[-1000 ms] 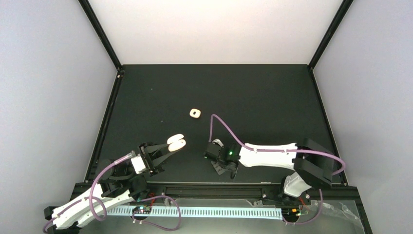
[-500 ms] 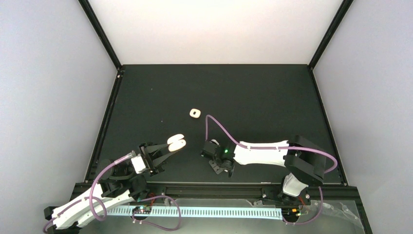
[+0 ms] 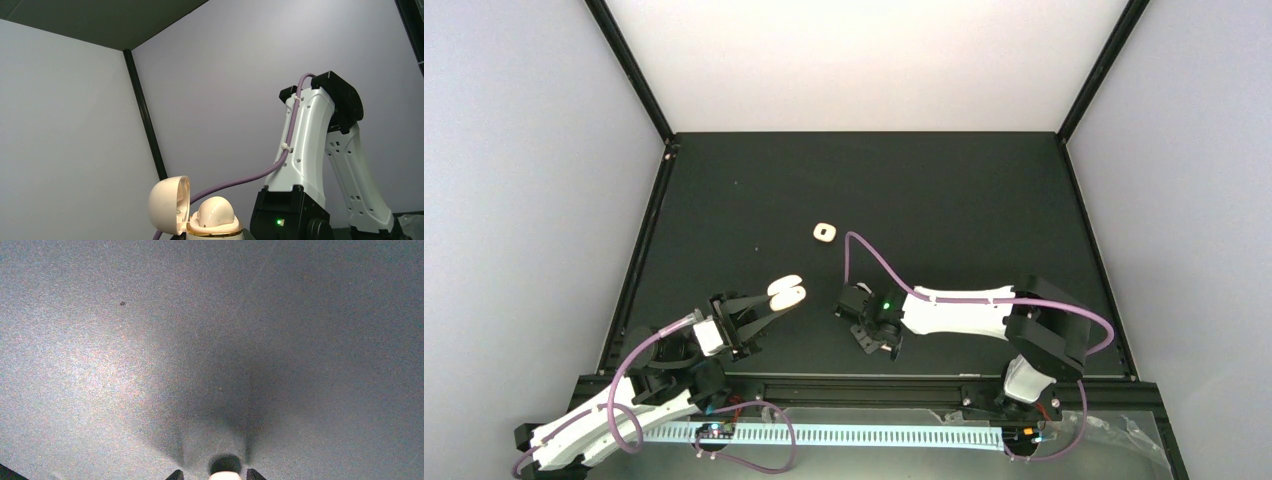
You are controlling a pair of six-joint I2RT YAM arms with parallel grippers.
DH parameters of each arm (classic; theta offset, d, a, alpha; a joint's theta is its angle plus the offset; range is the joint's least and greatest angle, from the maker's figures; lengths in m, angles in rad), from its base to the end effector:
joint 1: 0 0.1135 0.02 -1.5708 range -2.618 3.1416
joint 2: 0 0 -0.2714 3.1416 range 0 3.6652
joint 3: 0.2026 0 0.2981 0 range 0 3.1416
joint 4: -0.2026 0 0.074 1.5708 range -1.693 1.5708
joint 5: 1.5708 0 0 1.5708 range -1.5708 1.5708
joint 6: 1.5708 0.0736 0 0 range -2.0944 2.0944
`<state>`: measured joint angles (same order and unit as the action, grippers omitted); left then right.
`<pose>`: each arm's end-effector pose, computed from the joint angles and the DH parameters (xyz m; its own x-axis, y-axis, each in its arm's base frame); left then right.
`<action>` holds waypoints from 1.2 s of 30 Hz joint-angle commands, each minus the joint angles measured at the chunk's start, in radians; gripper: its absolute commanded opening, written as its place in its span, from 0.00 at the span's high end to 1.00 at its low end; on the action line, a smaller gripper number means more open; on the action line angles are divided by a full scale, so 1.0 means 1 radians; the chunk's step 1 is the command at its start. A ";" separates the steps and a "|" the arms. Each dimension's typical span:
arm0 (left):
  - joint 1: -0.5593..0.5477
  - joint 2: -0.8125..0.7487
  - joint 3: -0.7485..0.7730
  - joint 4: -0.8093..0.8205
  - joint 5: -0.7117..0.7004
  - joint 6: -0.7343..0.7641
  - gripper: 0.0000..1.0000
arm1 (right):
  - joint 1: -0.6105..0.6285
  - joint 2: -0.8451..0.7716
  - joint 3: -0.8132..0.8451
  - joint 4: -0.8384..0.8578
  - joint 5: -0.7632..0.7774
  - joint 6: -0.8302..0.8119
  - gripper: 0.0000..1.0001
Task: Insert the wireless bluetooth earbuds into the charging case
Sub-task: Place the earbud at the center of the board, then pick up the earbud from the center of the board.
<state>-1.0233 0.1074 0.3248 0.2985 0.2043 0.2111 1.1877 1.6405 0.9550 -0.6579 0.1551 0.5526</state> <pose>0.0650 -0.1353 0.3362 0.4455 -0.3366 -0.8296 0.8535 0.4393 0.2801 0.1361 0.3074 0.1029 -0.7842 -0.5583 -0.2709 -0.5777 0.8162 -0.0098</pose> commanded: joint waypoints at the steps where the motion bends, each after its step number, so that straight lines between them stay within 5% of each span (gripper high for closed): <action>1: -0.004 0.012 0.017 -0.010 -0.011 -0.012 0.98 | -0.005 0.012 -0.009 0.001 -0.004 -0.017 0.68; 22: -0.004 0.012 0.017 -0.014 -0.012 -0.011 0.99 | -0.008 0.004 -0.057 0.038 -0.037 -0.051 0.74; 36: -0.004 0.013 0.017 -0.013 -0.012 -0.012 0.98 | -0.017 -0.027 -0.069 0.046 -0.021 -0.040 0.88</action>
<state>-1.0233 0.1074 0.3248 0.2913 0.2043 0.2070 1.1774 1.6276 0.9043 -0.6289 0.1207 0.5064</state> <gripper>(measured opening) 0.203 0.142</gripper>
